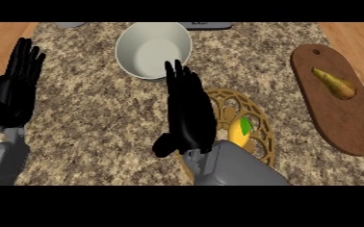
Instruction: Pick the eggplant from the placemat and place it in the bowl
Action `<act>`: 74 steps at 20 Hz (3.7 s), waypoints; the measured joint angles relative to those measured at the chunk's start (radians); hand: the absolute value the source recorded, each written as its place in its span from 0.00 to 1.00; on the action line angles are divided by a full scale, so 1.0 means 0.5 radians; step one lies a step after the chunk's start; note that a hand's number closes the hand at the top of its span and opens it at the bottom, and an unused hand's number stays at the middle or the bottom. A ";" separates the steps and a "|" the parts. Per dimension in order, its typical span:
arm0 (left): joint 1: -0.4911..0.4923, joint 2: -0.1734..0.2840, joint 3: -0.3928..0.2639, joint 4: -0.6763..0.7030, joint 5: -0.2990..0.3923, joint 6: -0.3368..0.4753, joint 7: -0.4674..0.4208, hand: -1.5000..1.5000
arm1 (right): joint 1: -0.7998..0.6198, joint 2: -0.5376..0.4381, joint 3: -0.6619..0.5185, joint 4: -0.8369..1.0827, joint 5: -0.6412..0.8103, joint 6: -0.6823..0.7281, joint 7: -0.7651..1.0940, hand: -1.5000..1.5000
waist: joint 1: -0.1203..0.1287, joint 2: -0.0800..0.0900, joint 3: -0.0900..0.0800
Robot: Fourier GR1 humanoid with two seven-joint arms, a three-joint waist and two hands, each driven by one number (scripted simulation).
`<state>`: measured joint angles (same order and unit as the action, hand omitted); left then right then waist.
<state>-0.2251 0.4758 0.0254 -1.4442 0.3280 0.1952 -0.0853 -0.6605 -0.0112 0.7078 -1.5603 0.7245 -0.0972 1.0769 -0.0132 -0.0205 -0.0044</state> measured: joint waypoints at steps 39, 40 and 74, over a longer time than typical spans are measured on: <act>-0.021 -0.053 0.081 -0.088 -0.072 -0.062 0.090 0.50 | 0.370 -0.244 -0.194 -0.058 -0.498 0.810 0.034 0.00 | 0.021 0.037 0.008; -0.011 -0.056 0.089 -0.112 -0.070 -0.067 0.104 0.50 | 0.383 -0.233 -0.198 -0.046 -0.475 0.814 0.018 0.00 | 0.023 0.038 0.008; -0.010 -0.244 0.256 -0.148 -0.266 -0.218 0.158 0.50 | 0.611 -0.050 -0.403 0.446 0.084 0.790 -0.406 1.00 | 0.029 0.031 0.005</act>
<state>-0.2303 0.3535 0.1536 -1.5180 0.1950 0.0863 -0.0063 -0.3553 -0.0363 0.5062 -1.3371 0.7665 0.2976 0.8740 0.0012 -0.0050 -0.0020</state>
